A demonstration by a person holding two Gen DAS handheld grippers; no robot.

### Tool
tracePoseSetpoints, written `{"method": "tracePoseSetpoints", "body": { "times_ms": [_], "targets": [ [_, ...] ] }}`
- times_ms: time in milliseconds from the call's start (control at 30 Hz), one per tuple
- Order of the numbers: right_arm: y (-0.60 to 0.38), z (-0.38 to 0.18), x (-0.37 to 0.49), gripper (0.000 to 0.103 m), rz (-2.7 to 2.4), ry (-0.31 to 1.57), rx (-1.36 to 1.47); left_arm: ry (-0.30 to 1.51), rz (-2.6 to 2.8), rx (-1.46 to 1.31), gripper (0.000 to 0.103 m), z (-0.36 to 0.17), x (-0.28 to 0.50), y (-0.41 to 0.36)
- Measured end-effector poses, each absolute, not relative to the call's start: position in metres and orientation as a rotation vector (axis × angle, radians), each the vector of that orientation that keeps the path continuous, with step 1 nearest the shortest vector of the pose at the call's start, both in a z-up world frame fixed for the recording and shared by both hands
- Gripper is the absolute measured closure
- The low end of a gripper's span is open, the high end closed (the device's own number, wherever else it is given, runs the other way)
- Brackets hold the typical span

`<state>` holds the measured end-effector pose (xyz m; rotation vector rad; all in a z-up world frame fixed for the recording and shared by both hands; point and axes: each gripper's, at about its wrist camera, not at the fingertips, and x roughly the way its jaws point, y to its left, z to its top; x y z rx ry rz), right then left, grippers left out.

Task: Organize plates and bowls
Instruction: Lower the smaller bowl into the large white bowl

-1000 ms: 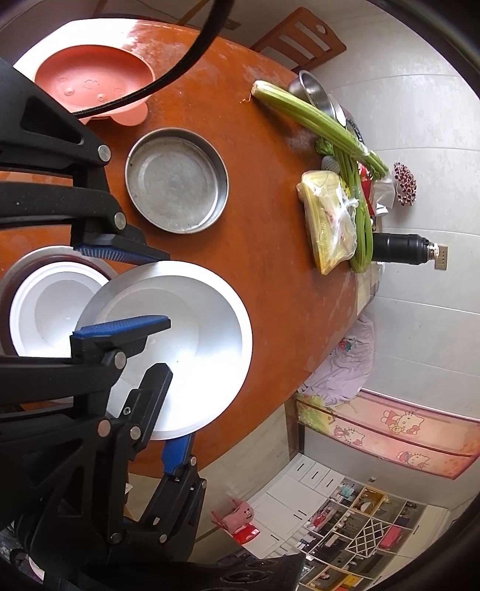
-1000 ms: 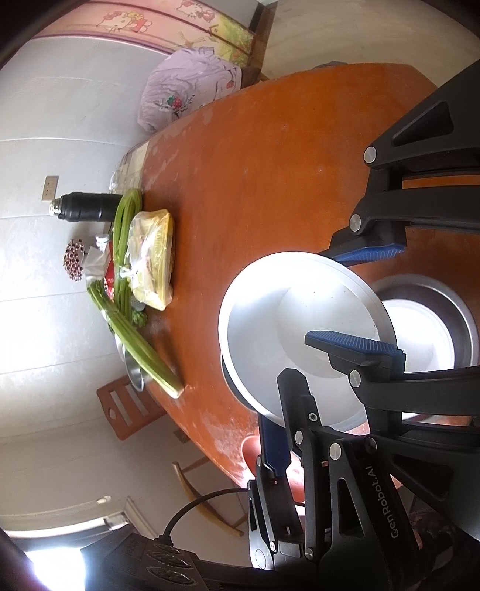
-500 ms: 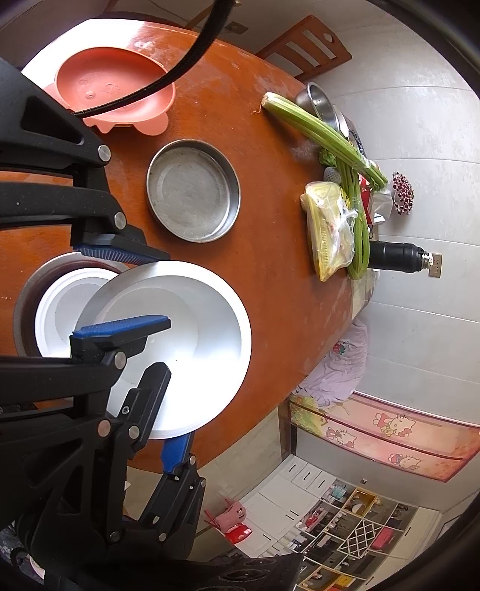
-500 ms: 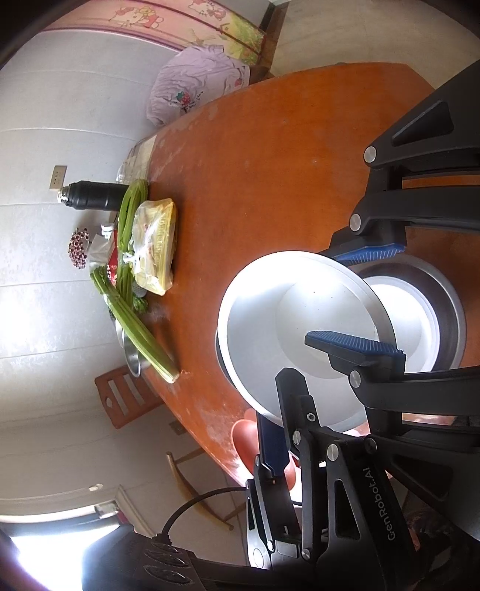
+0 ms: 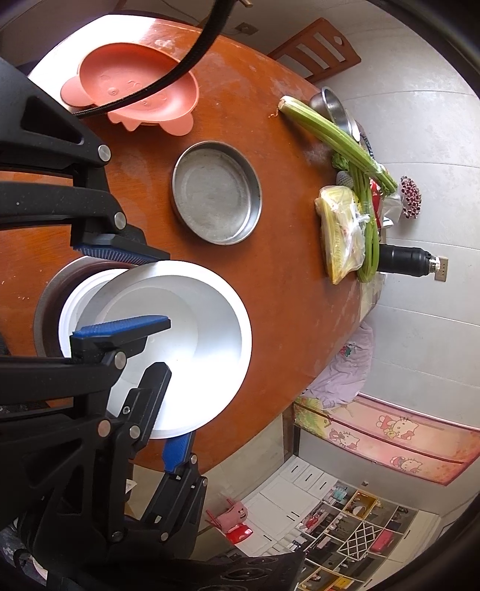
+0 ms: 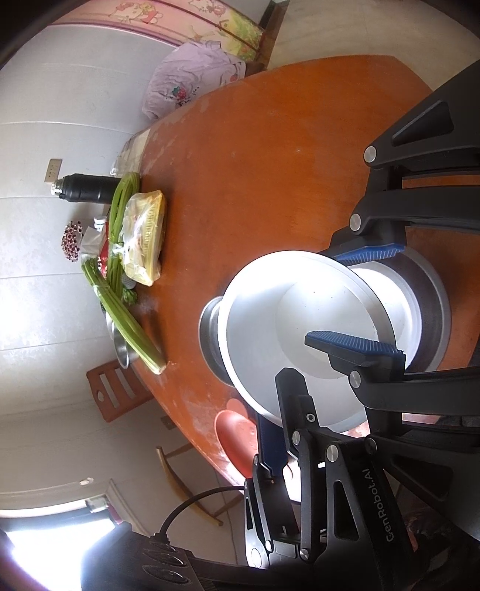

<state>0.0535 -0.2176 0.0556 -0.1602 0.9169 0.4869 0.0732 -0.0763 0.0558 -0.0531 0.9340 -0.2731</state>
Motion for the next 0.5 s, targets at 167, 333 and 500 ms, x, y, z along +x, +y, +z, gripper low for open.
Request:
{"method": "tracePoseSetpoints", "body": {
  "times_ms": [167, 333, 500],
  "targets": [
    [-0.218, 0.048, 0.05, 0.066, 0.484, 0.933, -0.163, 0.953, -0.277, -0.05, 0.076, 0.047, 0.069, -0.078],
    [-0.22, 0.041, 0.048, 0.066, 0.486, 0.949, -0.156, 0.971, -0.282, -0.05, 0.076, 0.039, 0.068, -0.081],
    [-0.223, 0.032, 0.049, 0.066, 0.487, 0.973, -0.152, 1.0, -0.283, -0.05, 0.076, 0.028, 0.068, -0.084]
  ]
}}
